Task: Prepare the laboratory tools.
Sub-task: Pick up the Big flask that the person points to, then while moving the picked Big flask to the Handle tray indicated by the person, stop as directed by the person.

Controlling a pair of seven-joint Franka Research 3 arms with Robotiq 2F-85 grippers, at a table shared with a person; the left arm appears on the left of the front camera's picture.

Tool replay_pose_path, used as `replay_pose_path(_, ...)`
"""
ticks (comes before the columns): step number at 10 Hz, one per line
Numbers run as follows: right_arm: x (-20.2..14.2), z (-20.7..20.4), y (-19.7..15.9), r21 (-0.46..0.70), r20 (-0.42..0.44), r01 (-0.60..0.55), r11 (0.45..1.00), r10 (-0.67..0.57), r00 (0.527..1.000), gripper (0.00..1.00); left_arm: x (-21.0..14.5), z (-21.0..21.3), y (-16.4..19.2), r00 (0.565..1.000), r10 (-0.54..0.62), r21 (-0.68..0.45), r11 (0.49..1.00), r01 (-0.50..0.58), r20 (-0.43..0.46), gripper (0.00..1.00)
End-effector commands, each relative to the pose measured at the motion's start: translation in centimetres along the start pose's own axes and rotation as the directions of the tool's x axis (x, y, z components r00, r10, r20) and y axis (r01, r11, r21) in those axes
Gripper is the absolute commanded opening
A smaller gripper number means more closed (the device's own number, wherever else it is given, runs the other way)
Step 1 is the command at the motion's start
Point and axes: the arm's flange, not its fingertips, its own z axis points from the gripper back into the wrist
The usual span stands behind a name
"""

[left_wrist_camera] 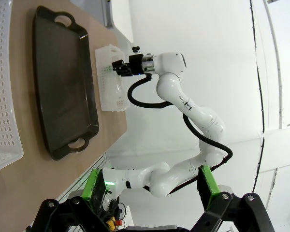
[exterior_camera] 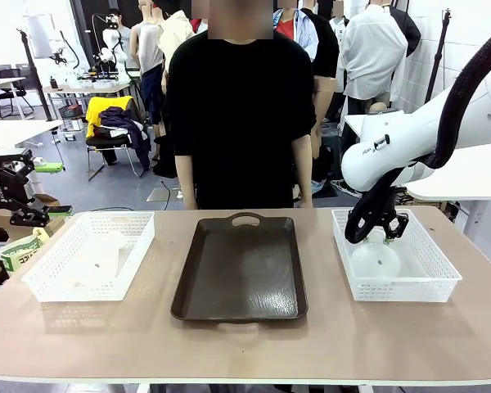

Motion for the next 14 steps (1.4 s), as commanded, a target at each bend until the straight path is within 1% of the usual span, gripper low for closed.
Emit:
replay_pose_path(1,0.61,0.11,0.26,-0.025,-0.004,-0.027,0.999,0.027,1.000,0.00,0.01,0.12,-0.03,1.000,-0.015,-0.002,1.000,0.015,0.003,1.00)
replay_pose_path(4,0.71,0.30,0.16,-0.040,-0.013,-0.011,0.999,0.011,1.000,0.00,0.01,0.12,-0.03,1.000,-0.015,-0.002,1.000,0.015,0.003,1.00)
replay_pose_path(5,-0.02,-0.03,-0.09,-0.006,-0.005,-0.008,1.000,0.008,1.000,0.00,0.01,0.12,-0.03,1.000,-0.015,-0.002,1.000,0.015,0.003,1.00)
replay_pose_path(14,-0.02,-0.03,-0.09,-0.006,-0.005,-0.008,1.000,0.008,1.000,0.00,0.01,0.12,-0.03,1.000,-0.015,-0.002,1.000,0.015,0.003,1.00)
